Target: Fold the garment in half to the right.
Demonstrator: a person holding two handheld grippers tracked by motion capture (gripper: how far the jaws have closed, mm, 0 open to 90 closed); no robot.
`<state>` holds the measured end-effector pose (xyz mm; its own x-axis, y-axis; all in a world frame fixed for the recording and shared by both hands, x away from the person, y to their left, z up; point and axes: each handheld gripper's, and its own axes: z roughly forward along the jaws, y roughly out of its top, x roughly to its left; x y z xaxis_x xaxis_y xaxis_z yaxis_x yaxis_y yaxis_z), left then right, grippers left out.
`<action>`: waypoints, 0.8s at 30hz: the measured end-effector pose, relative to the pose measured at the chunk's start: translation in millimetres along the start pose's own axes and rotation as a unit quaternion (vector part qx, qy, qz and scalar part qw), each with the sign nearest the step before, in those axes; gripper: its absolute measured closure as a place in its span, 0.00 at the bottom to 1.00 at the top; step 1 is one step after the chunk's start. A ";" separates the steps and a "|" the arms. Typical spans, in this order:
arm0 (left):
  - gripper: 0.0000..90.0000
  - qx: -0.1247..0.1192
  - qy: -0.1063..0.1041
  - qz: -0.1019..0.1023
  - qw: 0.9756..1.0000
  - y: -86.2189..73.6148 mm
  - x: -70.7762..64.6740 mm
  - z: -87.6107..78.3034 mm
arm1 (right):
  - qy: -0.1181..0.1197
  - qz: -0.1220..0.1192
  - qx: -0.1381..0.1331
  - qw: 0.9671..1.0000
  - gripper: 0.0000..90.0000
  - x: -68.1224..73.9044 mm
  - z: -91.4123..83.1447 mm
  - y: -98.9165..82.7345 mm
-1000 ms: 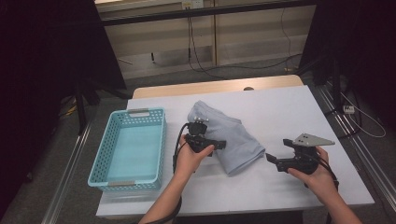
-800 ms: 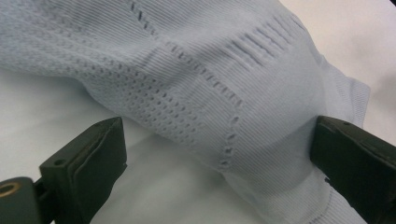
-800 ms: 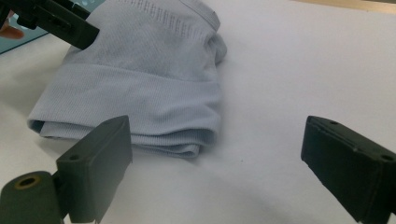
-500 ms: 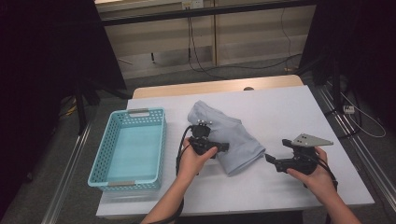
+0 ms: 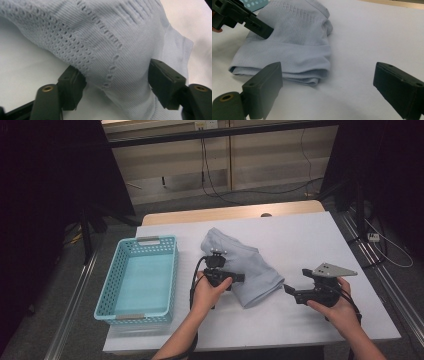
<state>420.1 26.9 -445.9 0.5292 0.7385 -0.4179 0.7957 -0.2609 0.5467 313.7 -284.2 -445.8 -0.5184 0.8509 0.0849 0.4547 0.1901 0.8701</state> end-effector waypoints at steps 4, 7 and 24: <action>0.43 0.004 -0.005 -0.009 1.000 -0.3 1.6 0.2 | 0.000 -0.002 -0.001 1.000 0.10 -0.1 0.0 0.1; 0.49 0.007 -0.008 -0.014 1.000 -0.9 3.0 0.9 | 0.000 -0.001 0.000 1.000 0.10 -0.1 0.1 0.2; 0.67 0.015 -0.035 -0.047 0.998 -0.1 15.6 -6.6 | 0.003 -0.004 -0.001 1.000 0.10 0.3 1.0 1.3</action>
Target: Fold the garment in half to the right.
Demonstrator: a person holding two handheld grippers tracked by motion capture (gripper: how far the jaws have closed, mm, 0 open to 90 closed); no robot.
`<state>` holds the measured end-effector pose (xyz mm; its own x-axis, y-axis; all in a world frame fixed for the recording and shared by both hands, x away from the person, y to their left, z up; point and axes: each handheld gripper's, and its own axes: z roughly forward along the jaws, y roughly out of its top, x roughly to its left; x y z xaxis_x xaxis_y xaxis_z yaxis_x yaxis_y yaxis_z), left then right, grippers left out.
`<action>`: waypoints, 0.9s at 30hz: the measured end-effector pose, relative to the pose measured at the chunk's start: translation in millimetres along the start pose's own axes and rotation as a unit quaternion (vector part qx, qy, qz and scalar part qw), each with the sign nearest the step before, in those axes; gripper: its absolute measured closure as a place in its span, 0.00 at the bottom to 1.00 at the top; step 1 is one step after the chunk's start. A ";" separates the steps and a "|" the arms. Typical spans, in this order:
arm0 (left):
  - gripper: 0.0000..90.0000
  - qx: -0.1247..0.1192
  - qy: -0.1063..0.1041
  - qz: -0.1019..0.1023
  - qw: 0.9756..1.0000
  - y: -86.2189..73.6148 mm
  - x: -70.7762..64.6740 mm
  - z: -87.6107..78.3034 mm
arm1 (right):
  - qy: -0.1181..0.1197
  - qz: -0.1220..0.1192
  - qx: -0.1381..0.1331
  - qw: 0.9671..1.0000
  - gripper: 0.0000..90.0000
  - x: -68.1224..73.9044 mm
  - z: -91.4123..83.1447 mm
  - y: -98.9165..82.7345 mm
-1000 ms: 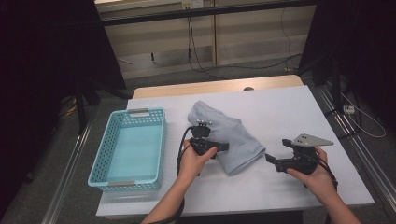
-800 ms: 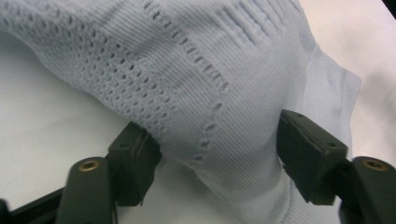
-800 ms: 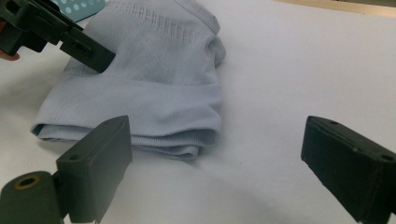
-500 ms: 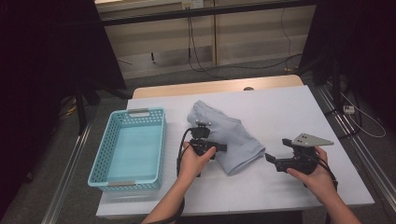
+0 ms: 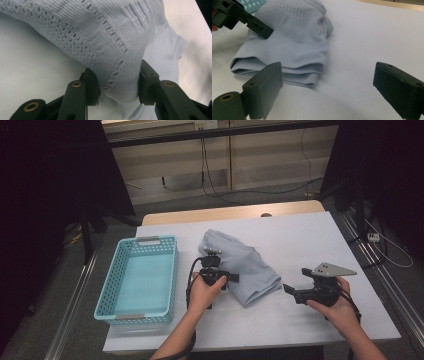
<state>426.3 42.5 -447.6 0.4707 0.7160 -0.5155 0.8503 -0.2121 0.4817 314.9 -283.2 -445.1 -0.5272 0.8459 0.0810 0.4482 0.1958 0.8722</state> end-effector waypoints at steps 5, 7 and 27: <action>0.67 0.003 -0.003 -0.006 1.000 3.5 7.8 -11.1 | 0.000 0.002 -0.001 1.000 0.10 -0.8 -0.3 0.3; 0.68 -0.004 0.000 -0.013 1.000 5.3 12.5 -17.1 | 0.000 0.003 -0.002 1.000 0.10 -0.9 -0.4 0.5; 0.37 -0.043 0.031 -0.041 0.998 5.0 30.0 -35.9 | 0.006 -0.002 0.000 1.000 0.10 2.6 4.2 2.5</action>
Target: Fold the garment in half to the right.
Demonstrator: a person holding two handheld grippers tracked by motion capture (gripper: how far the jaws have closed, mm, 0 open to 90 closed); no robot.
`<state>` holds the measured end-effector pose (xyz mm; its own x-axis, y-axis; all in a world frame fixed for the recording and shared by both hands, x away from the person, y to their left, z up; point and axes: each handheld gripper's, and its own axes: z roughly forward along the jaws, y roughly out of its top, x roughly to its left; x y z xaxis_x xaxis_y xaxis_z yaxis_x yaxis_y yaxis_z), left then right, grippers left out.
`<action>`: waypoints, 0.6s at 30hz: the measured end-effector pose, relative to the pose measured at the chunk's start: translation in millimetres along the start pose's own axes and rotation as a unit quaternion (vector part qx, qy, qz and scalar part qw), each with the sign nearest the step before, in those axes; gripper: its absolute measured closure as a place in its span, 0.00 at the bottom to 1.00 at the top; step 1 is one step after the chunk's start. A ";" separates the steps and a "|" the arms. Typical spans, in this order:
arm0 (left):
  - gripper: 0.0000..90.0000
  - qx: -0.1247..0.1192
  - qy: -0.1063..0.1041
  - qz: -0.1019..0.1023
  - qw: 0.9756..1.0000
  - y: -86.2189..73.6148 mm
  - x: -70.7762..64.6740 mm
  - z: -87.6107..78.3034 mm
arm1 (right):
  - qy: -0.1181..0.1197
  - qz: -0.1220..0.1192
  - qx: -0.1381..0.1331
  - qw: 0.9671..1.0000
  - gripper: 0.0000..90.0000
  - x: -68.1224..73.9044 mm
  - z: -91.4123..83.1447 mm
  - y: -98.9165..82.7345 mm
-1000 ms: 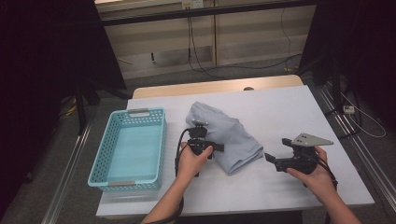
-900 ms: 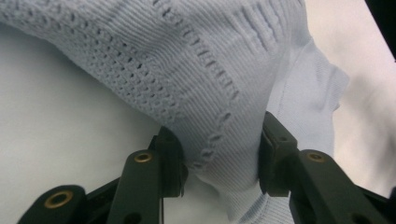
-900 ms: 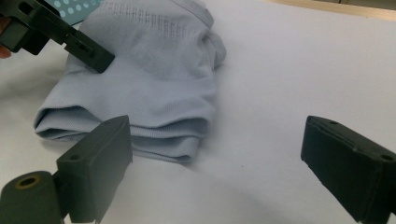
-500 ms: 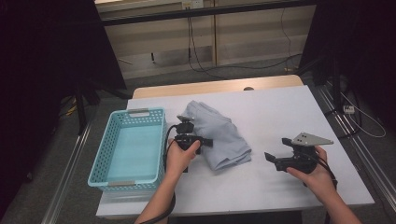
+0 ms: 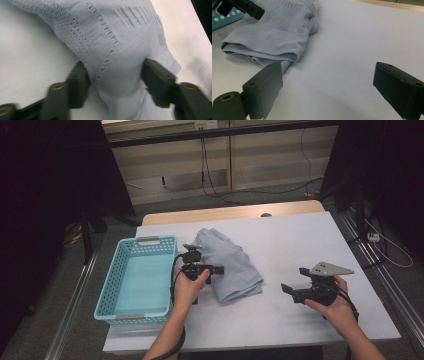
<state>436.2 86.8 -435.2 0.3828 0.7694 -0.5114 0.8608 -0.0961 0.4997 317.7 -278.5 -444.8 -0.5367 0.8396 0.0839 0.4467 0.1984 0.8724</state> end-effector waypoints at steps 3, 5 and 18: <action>0.32 -0.001 0.001 -0.006 1.000 -0.4 -0.3 1.5 | 0.001 -0.002 -0.001 1.000 0.10 0.4 0.2 0.0; 0.29 -0.002 0.003 -0.005 1.000 -0.6 0.4 3.3 | 0.001 -0.003 0.000 1.000 0.10 0.8 0.4 -0.3; 0.24 -0.016 0.003 -0.008 1.000 1.6 -0.4 18.6 | -0.004 -0.001 0.000 1.000 0.10 0.3 -3.7 -3.0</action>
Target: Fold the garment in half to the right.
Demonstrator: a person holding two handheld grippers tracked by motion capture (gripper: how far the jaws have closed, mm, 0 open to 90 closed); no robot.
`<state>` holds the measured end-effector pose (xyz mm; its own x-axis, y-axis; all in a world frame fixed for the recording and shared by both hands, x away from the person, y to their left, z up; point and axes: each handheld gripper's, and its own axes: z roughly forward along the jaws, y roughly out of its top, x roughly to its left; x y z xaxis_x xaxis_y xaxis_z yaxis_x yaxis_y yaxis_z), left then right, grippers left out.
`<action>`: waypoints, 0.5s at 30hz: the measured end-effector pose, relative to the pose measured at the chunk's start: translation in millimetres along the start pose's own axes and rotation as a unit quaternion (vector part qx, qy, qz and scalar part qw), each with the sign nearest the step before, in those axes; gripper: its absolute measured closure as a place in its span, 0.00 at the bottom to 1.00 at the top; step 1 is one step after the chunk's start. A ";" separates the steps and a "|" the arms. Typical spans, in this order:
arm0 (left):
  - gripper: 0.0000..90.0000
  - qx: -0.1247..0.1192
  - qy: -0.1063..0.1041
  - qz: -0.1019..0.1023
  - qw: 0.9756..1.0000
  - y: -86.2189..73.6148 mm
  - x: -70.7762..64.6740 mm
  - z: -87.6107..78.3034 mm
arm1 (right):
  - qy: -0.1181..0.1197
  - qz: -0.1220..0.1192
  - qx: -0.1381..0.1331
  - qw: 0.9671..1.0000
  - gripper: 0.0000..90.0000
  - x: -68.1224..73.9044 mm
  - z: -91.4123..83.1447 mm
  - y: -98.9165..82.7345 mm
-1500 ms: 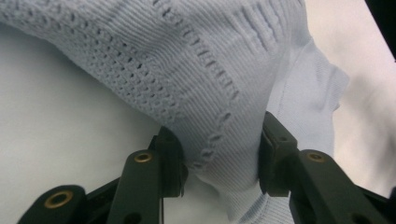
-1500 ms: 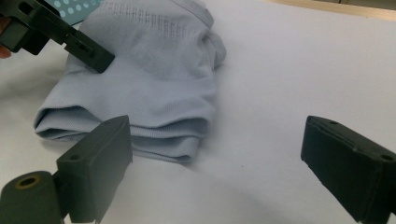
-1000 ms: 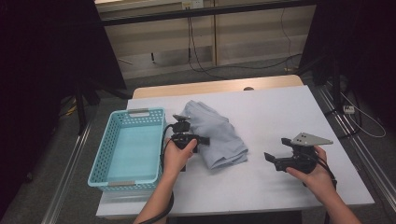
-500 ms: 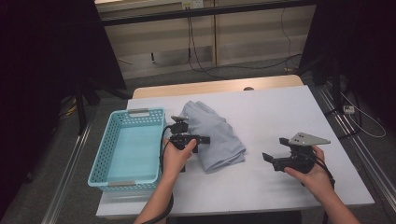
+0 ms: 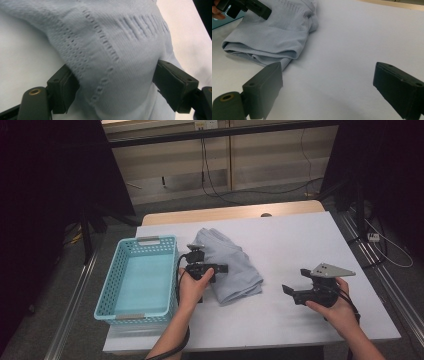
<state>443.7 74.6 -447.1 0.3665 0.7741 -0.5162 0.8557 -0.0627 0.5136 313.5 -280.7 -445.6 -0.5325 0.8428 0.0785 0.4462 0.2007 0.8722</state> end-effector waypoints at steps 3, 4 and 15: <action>0.24 -0.002 0.001 0.003 1.000 0.6 -0.5 3.8 | -0.001 0.002 0.000 1.000 0.10 0.0 -0.9 -0.6; 0.24 -0.001 -0.002 0.003 1.000 0.8 -0.9 5.5 | -0.002 0.001 0.000 1.000 0.10 0.1 -1.1 -0.7; 0.28 -0.001 -0.005 -0.011 1.000 7.3 -4.0 16.5 | -0.004 0.004 0.004 1.000 0.10 0.2 -1.1 -3.9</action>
<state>454.5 60.6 -452.7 0.3508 0.7694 -0.5338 0.8627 -0.0438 0.5038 310.8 -281.8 -448.5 -0.5233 0.8482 0.0818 0.4565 0.1980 0.8674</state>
